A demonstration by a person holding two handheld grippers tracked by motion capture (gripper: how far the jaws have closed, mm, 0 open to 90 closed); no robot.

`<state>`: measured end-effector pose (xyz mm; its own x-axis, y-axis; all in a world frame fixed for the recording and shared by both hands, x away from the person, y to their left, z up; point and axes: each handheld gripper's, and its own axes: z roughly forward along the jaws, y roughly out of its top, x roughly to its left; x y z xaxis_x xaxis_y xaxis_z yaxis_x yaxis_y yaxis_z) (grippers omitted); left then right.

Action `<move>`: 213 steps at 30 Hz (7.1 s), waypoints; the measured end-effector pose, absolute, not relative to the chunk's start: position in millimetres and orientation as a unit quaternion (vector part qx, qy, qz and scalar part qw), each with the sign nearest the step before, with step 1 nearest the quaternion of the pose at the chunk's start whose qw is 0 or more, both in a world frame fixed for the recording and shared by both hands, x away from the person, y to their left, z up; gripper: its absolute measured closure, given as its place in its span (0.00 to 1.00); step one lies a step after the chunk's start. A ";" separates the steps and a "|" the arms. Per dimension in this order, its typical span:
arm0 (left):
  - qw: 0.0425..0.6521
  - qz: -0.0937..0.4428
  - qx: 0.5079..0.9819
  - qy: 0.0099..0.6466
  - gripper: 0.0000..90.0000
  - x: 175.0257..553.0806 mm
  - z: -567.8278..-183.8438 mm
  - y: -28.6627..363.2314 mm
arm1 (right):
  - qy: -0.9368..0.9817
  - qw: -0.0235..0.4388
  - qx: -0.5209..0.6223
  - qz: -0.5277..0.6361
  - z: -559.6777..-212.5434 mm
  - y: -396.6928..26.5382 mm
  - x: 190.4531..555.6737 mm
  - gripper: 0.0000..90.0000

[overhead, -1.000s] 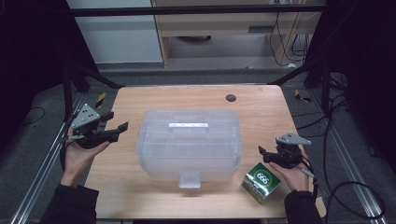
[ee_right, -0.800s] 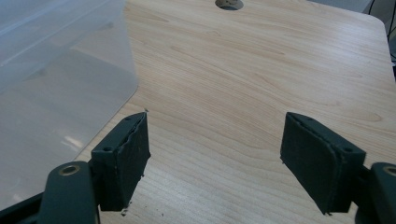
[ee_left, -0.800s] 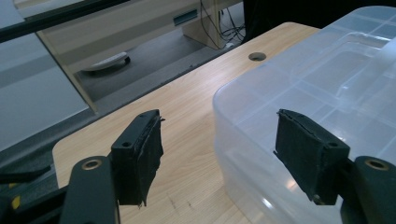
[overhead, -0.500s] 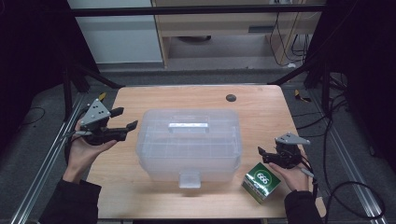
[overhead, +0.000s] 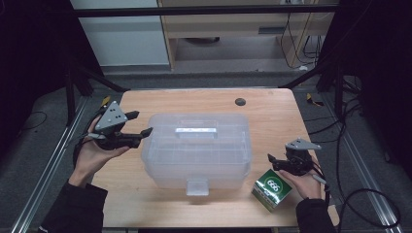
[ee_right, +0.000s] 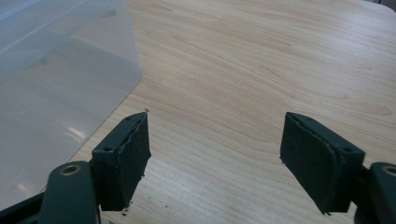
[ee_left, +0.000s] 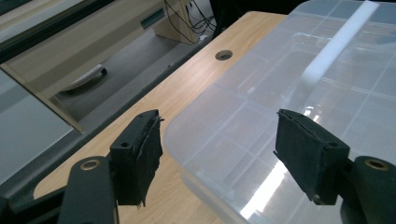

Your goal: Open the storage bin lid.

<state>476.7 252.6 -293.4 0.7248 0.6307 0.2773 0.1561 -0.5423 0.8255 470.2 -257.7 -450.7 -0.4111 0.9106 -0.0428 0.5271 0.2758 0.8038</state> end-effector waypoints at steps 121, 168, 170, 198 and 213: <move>0.185 0.345 0.920 0.014 0.79 480.7 -297.2 122.1 | 0.773 0.196 0.457 0.394 -415.9 -252.0 455.4 0.73; 0.212 0.386 0.893 0.085 0.75 517.1 -277.7 119.7 | 0.787 0.086 0.382 0.477 -405.5 -232.6 437.4 1.00; 0.218 0.387 0.891 0.091 0.74 520.9 -277.3 119.9 | 0.786 0.082 0.379 0.482 -405.0 -231.5 437.3 1.00; 0.237 0.374 0.888 0.124 0.72 538.9 -273.5 120.9 | 0.759 0.075 0.356 0.540 -386.3 -214.9 444.5 1.00; 0.313 0.331 0.875 0.165 0.53 519.9 -263.5 148.4 | 0.762 0.075 0.357 0.536 -388.4 -214.6 445.3 1.00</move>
<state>519.9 148.4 -263.5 0.7261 0.4961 0.4760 0.0812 -0.7494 0.6571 445.3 -214.6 -388.4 -0.7341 0.6237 0.2686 0.4637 0.1714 0.8692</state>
